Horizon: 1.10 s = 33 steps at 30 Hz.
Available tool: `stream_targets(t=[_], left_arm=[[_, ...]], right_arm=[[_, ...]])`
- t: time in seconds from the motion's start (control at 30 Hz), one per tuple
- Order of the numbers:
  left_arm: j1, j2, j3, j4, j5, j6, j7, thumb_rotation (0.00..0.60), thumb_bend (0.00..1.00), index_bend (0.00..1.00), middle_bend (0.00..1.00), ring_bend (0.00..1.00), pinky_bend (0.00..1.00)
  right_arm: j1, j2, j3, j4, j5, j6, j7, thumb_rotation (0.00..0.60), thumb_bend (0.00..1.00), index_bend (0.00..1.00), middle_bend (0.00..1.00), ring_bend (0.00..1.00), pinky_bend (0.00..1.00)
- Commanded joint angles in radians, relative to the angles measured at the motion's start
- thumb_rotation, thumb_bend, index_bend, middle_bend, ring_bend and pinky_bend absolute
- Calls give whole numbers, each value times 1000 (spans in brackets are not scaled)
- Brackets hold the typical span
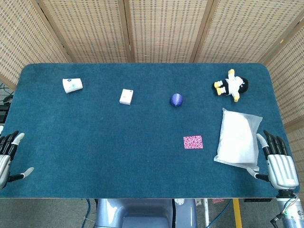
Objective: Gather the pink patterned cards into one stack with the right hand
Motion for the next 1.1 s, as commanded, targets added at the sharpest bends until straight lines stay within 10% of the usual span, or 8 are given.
stream_targets(t=[0.03,0.23,0.43,1.1], left_arm=[[0,0,0,0,0,0,-1,600,0,0,0,0,0],[3,-1,1,2,3,7,1,600,0,0,0,0,0],[-3,-2,-4,1,-8,-4,3,600,0,0,0,0,0],[-4,-8,-10,-8,-17,-2,27,600,0,0,0,0,0]], right_arm=[[1,-1,0,0,2,-2,-2,600,44,0,0,0,0],[3,-2,-1,2,4,-7,-8,600,162,0,0,0,0],[48,2,-10,17,-11,-85,-17,600,978,0,0,0,0],[387,-114,-21,101,-23,-588,13,600,1000,44,0,0,4]])
